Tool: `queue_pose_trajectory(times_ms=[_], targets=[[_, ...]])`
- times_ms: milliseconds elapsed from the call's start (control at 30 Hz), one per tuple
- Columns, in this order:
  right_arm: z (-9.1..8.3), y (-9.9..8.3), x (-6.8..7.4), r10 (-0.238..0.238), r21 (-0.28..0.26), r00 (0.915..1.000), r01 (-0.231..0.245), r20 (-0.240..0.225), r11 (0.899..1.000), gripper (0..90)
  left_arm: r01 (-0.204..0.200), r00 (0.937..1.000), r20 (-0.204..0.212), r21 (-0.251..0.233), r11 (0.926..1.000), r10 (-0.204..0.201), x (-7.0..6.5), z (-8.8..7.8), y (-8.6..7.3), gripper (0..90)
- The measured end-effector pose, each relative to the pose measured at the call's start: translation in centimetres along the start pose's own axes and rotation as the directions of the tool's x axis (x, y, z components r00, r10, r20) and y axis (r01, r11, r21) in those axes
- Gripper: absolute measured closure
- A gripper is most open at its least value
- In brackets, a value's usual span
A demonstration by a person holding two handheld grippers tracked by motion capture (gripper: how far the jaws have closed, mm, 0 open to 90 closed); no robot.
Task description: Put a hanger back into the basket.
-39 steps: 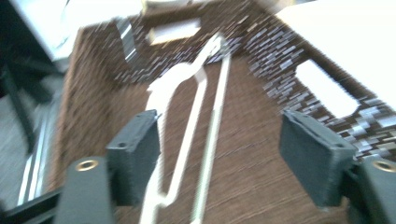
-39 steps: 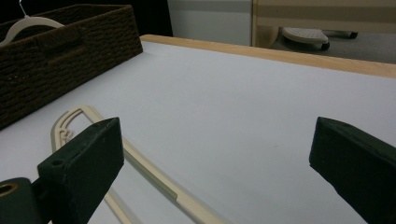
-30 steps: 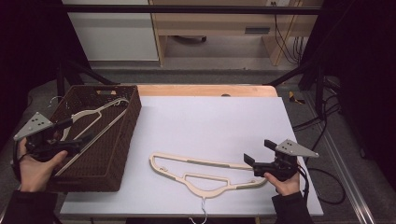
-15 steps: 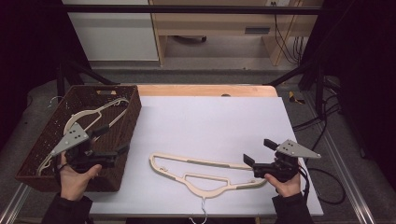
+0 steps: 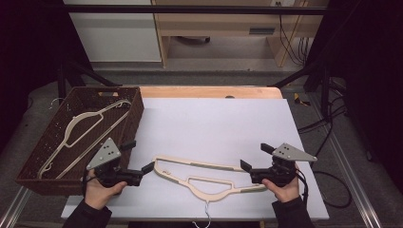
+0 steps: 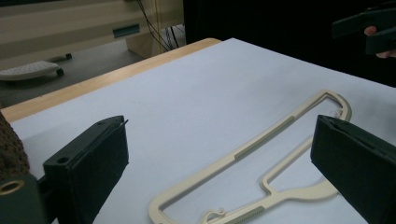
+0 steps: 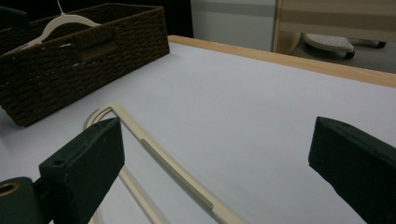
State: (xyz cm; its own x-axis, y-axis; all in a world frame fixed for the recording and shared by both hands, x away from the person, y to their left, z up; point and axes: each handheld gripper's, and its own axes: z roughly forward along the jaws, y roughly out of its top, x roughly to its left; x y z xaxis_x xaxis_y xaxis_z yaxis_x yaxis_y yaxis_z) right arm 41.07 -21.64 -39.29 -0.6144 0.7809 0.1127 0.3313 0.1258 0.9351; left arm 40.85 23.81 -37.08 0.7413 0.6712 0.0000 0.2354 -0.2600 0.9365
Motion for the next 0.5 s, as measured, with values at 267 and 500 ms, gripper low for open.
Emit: queue_pose_trajectory(times_ms=[267,500], targets=[[1.5,-0.2,1.8,-0.030,0.044,0.9983,0.032,-0.050,0.999,5.9,-0.014,0.9997,0.022,0.049,0.9987,0.013,-0.7,1.3,-1.1,4.2],[3.3,-0.6,4.1,-0.041,0.114,0.9919,0.055,-0.120,0.992,6.5,-0.016,0.9993,0.036,0.094,0.9955,0.013,-0.9,2.2,-2.0,4.2]])
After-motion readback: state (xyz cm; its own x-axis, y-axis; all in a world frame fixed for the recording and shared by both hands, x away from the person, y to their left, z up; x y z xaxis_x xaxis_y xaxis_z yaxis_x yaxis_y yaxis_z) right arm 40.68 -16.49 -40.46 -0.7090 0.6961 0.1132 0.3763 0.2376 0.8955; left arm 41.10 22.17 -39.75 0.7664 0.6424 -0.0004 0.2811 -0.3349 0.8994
